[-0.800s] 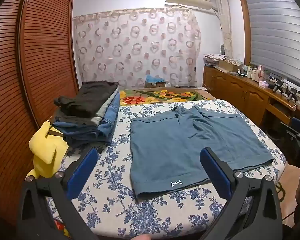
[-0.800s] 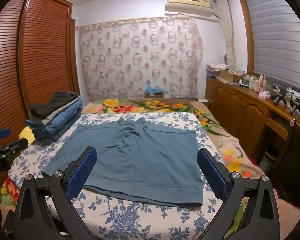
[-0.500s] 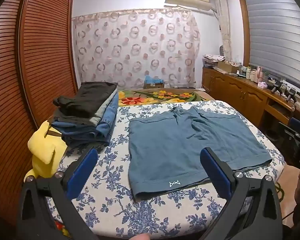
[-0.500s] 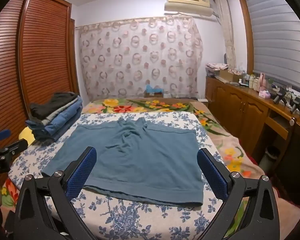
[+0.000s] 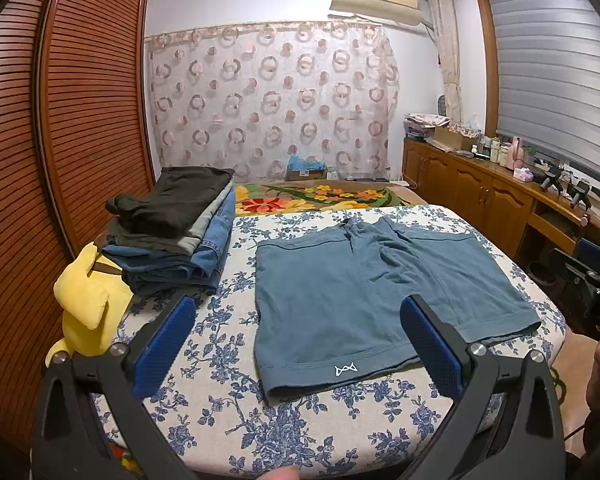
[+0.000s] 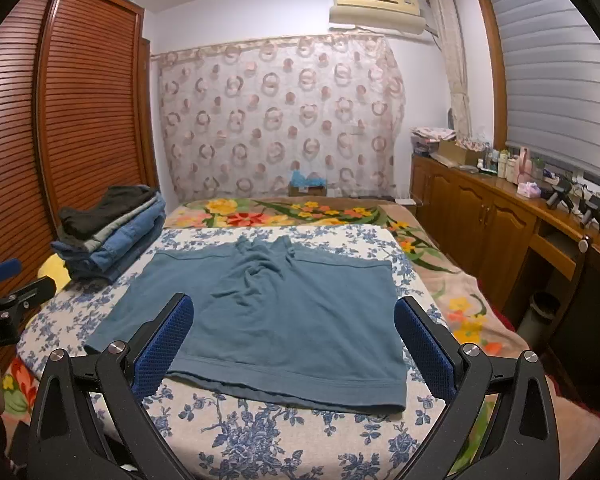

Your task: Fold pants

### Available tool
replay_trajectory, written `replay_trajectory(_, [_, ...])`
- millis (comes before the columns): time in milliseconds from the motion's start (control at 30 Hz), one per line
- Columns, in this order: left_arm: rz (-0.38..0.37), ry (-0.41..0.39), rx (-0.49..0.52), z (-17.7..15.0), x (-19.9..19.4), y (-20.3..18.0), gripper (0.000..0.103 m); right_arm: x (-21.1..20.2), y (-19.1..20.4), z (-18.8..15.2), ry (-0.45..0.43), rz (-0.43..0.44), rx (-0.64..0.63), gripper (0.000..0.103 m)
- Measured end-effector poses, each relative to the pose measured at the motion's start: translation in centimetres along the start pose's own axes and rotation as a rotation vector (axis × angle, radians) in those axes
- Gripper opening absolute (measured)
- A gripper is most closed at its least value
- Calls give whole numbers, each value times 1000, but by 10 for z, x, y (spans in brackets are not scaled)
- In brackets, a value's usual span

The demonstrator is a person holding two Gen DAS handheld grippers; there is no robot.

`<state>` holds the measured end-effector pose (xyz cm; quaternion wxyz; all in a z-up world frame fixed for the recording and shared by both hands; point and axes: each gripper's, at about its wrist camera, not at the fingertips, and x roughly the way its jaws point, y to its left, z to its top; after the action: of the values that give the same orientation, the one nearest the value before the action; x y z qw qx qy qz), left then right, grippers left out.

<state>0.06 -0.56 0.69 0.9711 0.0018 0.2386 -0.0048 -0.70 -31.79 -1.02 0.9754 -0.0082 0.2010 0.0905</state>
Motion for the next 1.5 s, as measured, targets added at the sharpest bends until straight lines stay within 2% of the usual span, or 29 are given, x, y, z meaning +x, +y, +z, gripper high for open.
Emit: replay_trajectory(1500, [-4,-13,-6,-3,-4,0,103,-3,1,1,-4,-1,-2,102])
